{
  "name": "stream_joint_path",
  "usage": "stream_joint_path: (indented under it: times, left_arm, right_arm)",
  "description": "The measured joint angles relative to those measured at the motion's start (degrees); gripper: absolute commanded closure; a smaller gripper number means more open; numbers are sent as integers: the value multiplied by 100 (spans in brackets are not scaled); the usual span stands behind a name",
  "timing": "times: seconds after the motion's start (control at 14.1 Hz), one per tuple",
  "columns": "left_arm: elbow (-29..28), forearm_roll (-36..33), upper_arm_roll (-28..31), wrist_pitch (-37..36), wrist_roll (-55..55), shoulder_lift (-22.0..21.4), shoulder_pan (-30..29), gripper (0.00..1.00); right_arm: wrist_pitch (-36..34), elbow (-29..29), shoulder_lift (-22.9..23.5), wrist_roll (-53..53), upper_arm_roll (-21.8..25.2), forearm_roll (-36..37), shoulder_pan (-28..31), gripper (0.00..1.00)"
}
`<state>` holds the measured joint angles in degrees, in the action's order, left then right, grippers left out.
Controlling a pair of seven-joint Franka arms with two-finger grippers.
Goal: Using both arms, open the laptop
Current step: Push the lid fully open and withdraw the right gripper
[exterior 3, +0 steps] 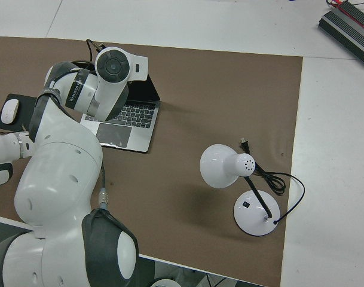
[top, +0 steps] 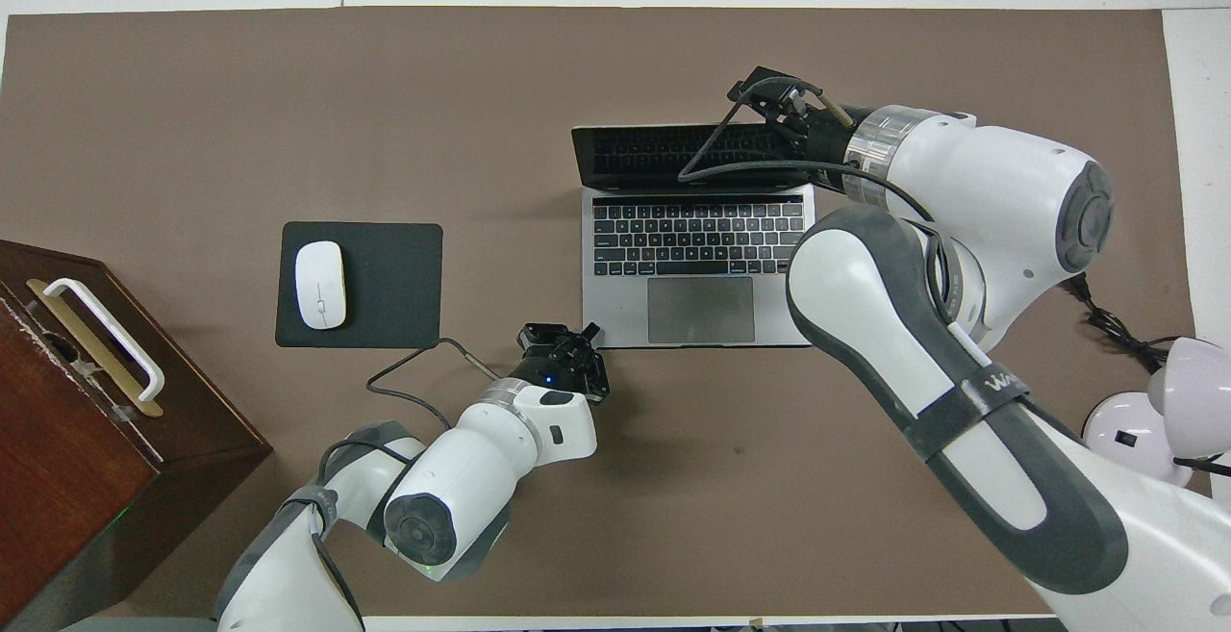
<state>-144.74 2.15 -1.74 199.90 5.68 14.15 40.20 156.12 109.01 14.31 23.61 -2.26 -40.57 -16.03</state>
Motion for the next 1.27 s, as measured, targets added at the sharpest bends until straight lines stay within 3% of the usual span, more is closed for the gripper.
stream_joint_path:
  times: [0.28, 0.71, 0.92, 1.06, 1.27]
  left_arm:
    - [0, 0, 0, 0, 3, 0, 0, 100]
    - [0, 0, 1, 0, 7, 1, 0, 100]
    - [0, 6, 2, 4, 7, 1, 0, 100]
    - [3, 32, 1, 8, -12, 2, 1, 100]
    - [39, 114, 30, -1, -22, 14, 0, 100]
  right_arm:
    - [-778, -102, -136, 376, 3, 0, 0, 0]
    - [-1825, -313, -854, 1005, 89, 39, 0, 0]
    - [-2099, -728, -1011, 983, 250, 849, 5, 0]
    - [-2488, -1157, -1012, 635, 449, 1250, 11, 0]
    - [-3044, -1520, -997, -724, 899, 1425, 62, 0]
